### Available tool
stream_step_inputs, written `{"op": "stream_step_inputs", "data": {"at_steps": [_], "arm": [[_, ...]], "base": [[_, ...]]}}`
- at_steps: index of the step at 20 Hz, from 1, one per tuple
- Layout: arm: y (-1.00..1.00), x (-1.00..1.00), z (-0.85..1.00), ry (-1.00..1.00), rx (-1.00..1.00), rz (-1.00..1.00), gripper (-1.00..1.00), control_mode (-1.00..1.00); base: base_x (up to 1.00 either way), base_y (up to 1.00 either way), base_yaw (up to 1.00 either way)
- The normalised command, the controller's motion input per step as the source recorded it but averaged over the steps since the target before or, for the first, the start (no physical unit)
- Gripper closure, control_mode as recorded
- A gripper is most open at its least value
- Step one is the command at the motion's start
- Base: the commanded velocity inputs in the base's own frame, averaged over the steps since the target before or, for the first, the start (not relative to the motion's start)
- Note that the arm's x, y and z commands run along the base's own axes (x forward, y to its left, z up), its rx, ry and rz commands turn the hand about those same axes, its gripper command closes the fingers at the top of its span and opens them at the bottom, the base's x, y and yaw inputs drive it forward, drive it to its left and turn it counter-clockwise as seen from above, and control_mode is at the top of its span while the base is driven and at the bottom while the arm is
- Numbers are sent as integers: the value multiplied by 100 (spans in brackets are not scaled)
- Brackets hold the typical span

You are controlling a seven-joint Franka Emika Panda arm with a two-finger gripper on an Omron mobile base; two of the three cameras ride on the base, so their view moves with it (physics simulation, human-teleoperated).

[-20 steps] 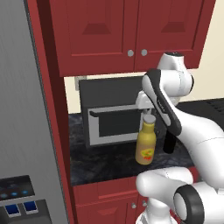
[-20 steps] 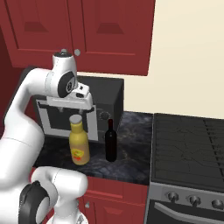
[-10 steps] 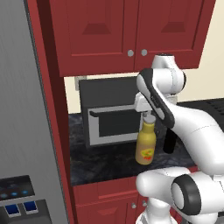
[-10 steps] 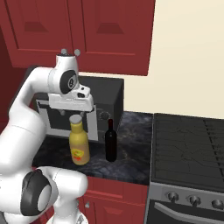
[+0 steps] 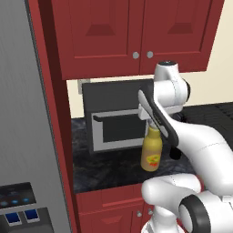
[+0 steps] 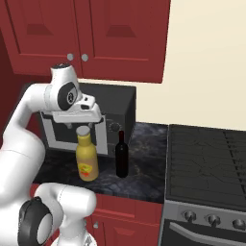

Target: There is a wine glass and glass cup on the dining counter. Place the wine bottle next to the wine glass and the juice bottle next to the glass cup.

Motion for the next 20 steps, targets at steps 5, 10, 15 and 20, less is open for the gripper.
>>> {"op": "stream_step_inputs", "data": {"at_steps": [5,10,15,20], "arm": [[0,0,-11,-1,0,0,-100,-100],[0,0,-12,0,0,0,-100,-100],[0,2,-12,0,0,0,-100,-100],[0,14,-6,0,0,0,-100,-100]], "base": [[0,0,0],[0,0,0],[0,0,0],[0,0,0]]}}
